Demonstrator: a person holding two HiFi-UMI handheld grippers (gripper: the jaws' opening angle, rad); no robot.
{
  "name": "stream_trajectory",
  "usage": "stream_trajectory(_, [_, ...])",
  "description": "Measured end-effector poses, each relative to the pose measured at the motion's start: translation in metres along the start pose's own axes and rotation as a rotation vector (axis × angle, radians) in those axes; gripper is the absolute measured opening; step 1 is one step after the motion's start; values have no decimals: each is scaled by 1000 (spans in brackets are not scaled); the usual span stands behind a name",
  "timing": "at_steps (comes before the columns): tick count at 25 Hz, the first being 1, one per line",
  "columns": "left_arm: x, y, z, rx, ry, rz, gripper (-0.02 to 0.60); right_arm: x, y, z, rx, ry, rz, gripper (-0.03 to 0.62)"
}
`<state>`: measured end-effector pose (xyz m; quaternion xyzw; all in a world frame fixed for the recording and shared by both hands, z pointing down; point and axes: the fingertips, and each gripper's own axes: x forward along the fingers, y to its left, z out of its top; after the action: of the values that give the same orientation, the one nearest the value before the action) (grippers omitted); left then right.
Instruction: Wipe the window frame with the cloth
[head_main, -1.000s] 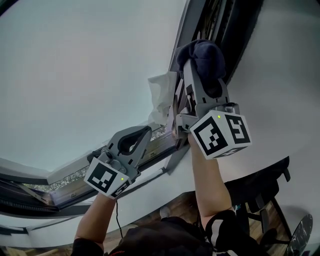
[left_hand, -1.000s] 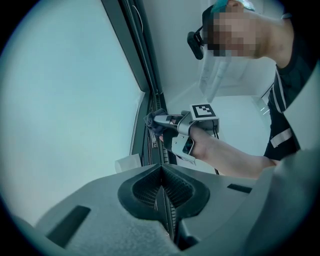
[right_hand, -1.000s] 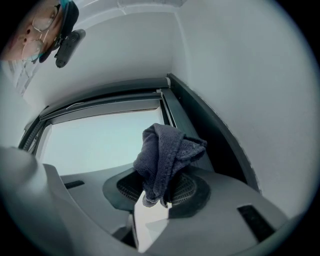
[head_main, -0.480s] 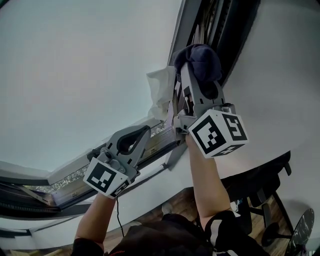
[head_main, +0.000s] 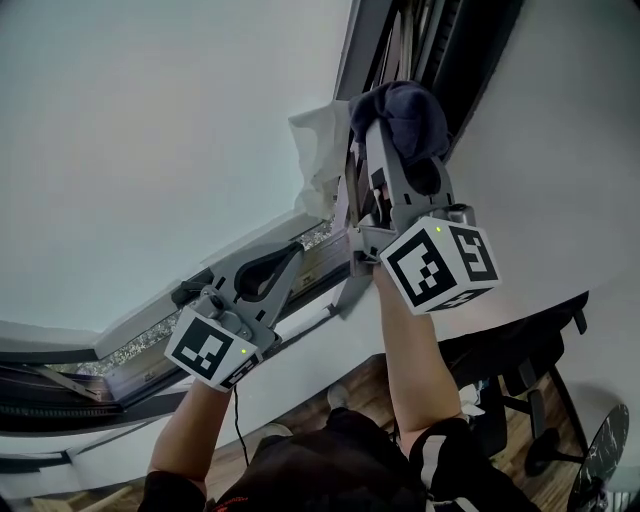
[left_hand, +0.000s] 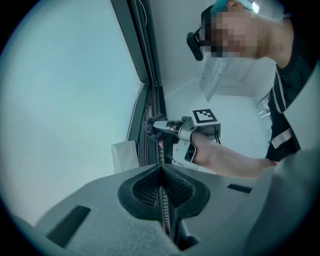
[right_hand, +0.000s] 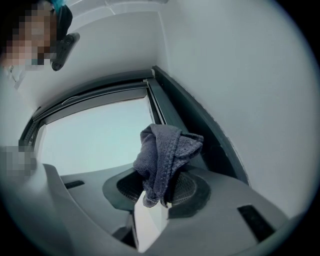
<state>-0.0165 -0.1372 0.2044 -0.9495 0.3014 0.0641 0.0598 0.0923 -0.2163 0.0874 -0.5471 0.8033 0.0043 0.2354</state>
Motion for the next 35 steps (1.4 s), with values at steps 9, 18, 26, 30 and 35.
stream_trajectory(9, [-4, -8, -16, -20, 27, -14, 20, -15, -9, -25, 9, 43, -27, 114])
stream_trajectory(18, [-12, -11, -28, -36, 45, -12, 20, -25, -16, -51, 18, 84, -48, 114])
stream_trajectory(26, [-13, -13, -48, -67, 80, -15, 20, -33, -24, -75, 35, 114, -67, 114])
stream_trajectory(30, [-13, -15, -60, -81, 99, -18, 20, -40, -30, -89, 47, 129, -78, 114])
stream_trajectory(35, [-16, -17, -69, -91, 107, -20, 20, -47, -34, -106, 58, 152, -88, 114])
